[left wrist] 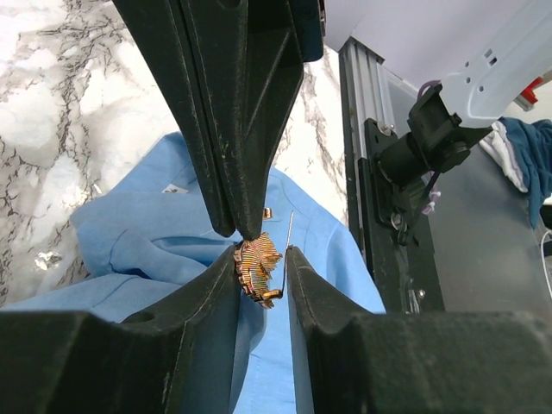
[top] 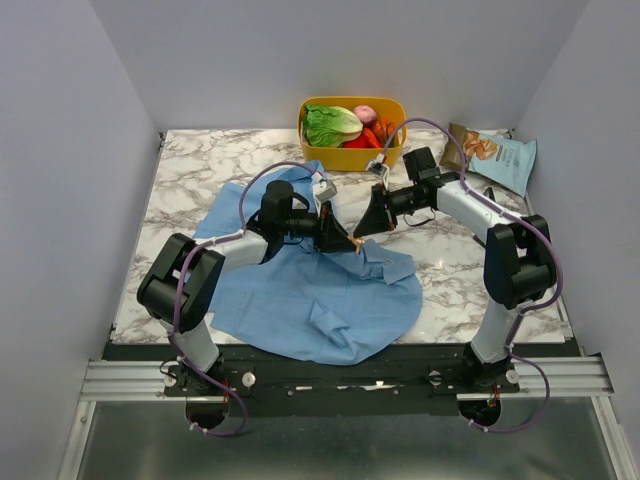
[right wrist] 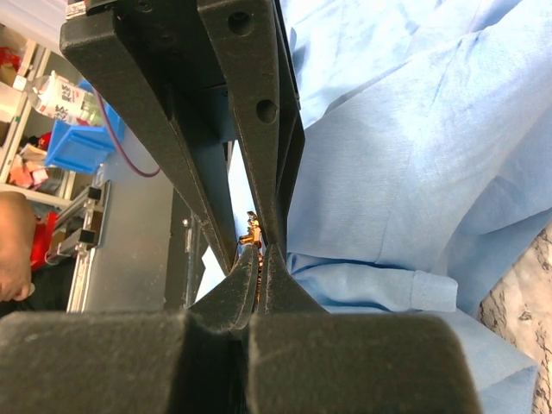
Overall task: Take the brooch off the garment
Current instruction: Close the brooch.
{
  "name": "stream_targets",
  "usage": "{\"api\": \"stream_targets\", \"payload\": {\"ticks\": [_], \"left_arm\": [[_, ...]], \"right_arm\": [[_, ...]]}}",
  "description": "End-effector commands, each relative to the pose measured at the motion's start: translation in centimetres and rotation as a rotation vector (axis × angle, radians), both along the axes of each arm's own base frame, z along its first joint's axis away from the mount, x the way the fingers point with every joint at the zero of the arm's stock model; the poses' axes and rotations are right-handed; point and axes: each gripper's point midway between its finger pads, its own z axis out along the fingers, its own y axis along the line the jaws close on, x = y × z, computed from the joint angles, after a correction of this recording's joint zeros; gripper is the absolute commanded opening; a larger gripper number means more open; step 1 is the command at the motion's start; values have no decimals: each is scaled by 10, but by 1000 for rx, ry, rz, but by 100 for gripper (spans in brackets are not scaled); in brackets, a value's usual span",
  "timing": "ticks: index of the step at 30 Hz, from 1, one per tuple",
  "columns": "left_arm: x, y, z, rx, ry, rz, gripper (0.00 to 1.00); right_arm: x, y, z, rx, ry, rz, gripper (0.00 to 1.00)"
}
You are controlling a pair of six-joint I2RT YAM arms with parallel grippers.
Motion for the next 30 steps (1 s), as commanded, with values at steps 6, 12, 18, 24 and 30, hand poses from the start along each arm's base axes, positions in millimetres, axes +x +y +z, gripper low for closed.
{"api": "stream_targets", "payload": {"ticks": [6,12,18,24,30], "left_arm": [[-13,1,23,-84,-26,-66,36],[-15,1,26,-99,-17,-74,37],[-14,0,24,-105,2,-69,37],[-9,-1,25,-105,-1,-44,33],[-1,-1,17,-73,-2,1,25]], "right_arm": [[6,2,10,26,-28,7,0],[6,3,9,36,-10,13,1],[7,2,7,33,-4,10,0],[7,2,6,27,0,8,0],[7,2,6,24,-6,6,1]]}}
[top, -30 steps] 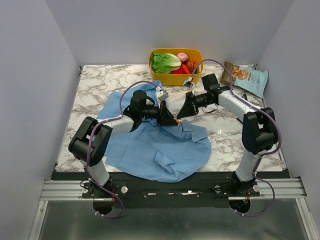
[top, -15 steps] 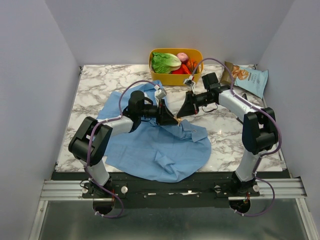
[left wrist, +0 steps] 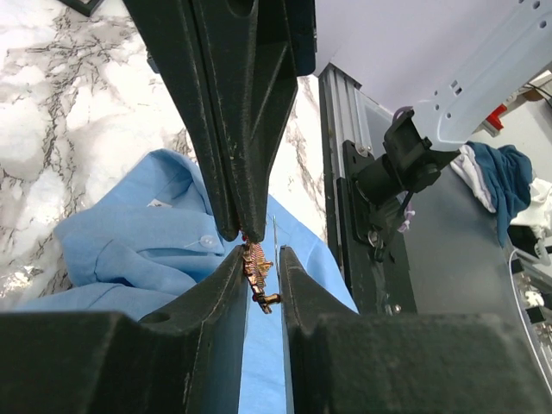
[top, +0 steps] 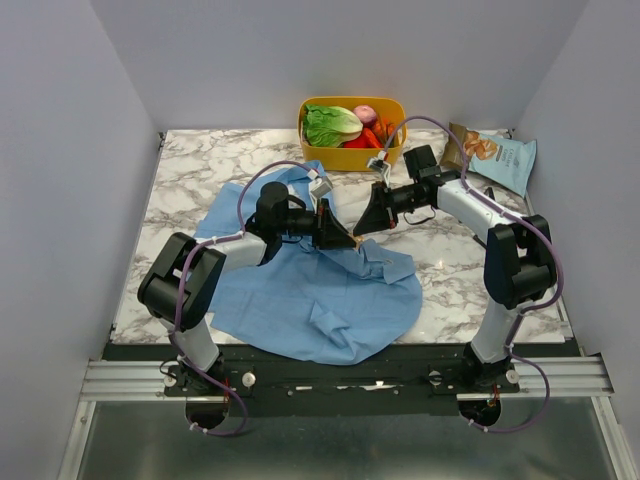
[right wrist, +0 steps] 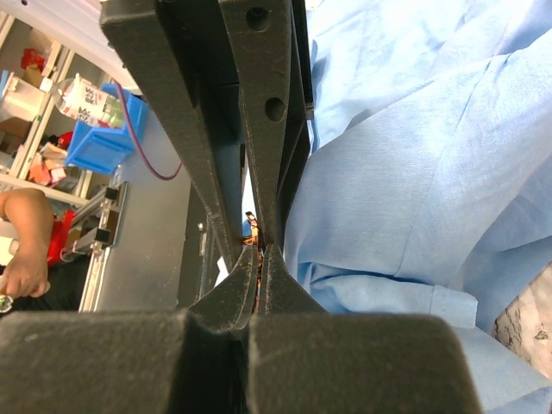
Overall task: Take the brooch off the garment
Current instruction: Close the brooch.
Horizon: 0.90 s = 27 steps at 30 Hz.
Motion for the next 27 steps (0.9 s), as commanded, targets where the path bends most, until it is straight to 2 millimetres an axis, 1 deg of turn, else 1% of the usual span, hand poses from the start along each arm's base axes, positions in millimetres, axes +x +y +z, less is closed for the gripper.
{"api": "stream_targets", "payload": {"ticks": [1,15,23,27], "left_arm": [[2,-3,4,-6,-56,11,25],[5,-4,2,0,-45,27,19],[11,-4,-4,40,-49,51,13],[13,-5,-7,56,-54,60,13]], "right_arm": [[10,0,-7,-23,-15,-20,0],[11,0,-7,-27,-26,-23,0],[13,-1,-6,-40,-49,-36,0],[15,-2,-7,-56,-61,-49,0]]}}
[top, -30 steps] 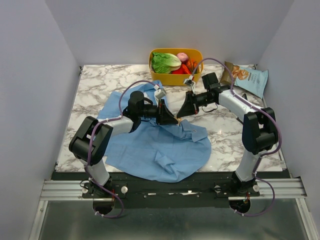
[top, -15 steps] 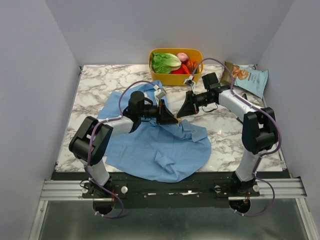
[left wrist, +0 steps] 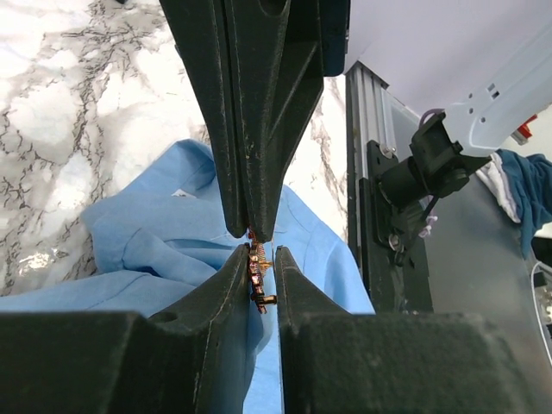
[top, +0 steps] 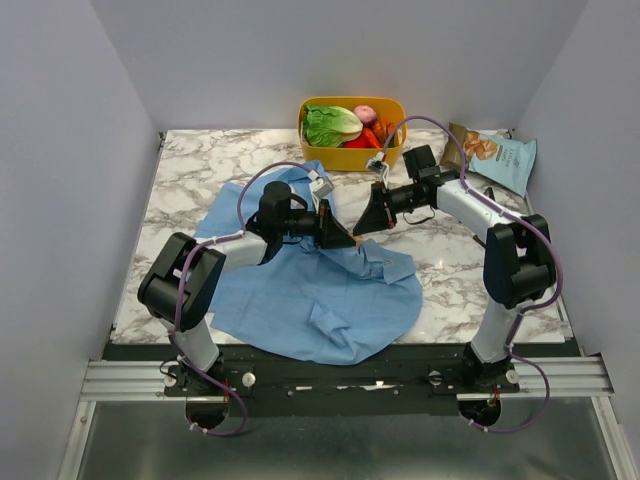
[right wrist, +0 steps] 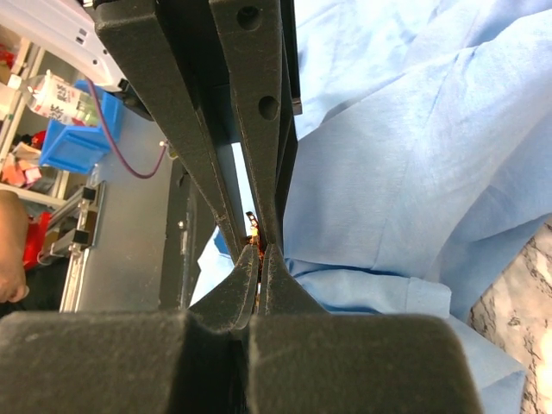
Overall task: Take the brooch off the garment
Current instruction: Close the brooch.
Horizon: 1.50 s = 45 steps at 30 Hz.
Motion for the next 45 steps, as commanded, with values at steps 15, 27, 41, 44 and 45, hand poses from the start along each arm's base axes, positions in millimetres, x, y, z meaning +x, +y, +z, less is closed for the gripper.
{"api": "stream_targets", "payload": {"ticks": [15,27,41,44,45], "left_arm": [[3,-9,-6,57,-46,-8,8],[5,-13,-17,146,-57,-8,8],[-2,-17,-20,158,-44,-53,13],[-3,-17,-21,161,-40,-57,14],[-3,-17,-21,161,-39,-59,14]], "right_arm": [[17,-2,-8,-70,-65,-72,1],[28,-3,-16,-133,-106,-133,0],[32,-2,-15,-145,-123,-149,0],[32,-1,-15,-148,-124,-151,0],[32,-1,-14,-149,-128,-150,0]]}}
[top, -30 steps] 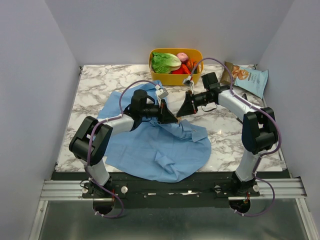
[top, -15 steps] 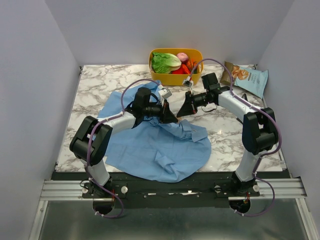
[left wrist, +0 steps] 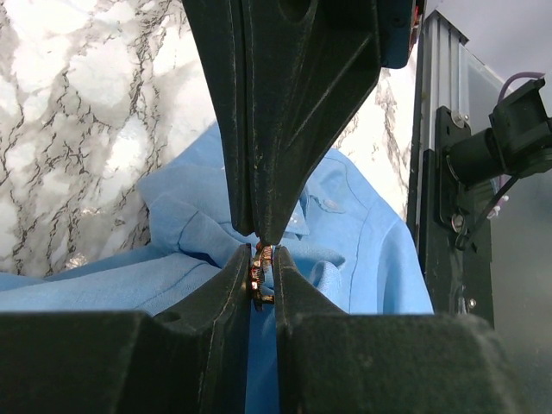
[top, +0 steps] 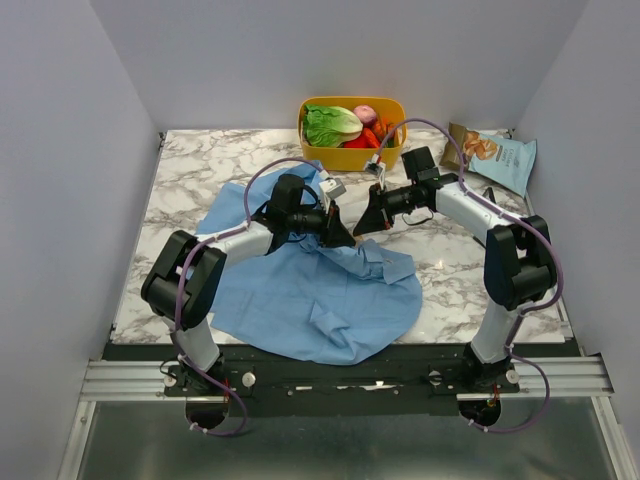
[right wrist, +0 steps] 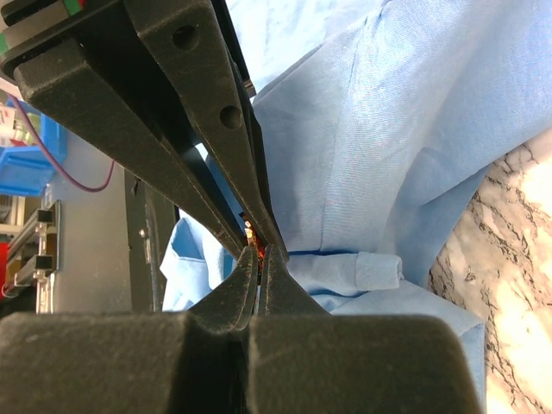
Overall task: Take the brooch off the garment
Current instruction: Close the brooch.
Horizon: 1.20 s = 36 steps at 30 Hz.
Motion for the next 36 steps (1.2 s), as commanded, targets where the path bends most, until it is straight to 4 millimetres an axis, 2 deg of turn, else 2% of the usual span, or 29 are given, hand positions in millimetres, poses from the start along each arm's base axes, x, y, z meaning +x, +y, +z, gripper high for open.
{"api": "stream_targets", "payload": {"ticks": [1,7,15,26,29,31,36], "left_arm": [[-20,-13,5,-17,5,-102,14],[-24,-15,3,-5,10,-122,15],[-26,-15,4,-10,12,-137,26],[-30,-14,5,-8,10,-159,29],[-30,-14,4,1,1,-156,29],[-28,-14,2,8,-1,-146,21],[-24,-15,1,20,-11,-126,17]], "right_arm": [[17,1,9,-20,-118,-40,0],[18,2,10,-19,-121,-44,0],[19,2,7,-24,-116,-45,0],[20,2,10,-22,-121,-50,0],[19,2,11,-20,-121,-50,1],[19,2,12,-18,-120,-50,0],[19,2,13,-17,-121,-50,1]]}}
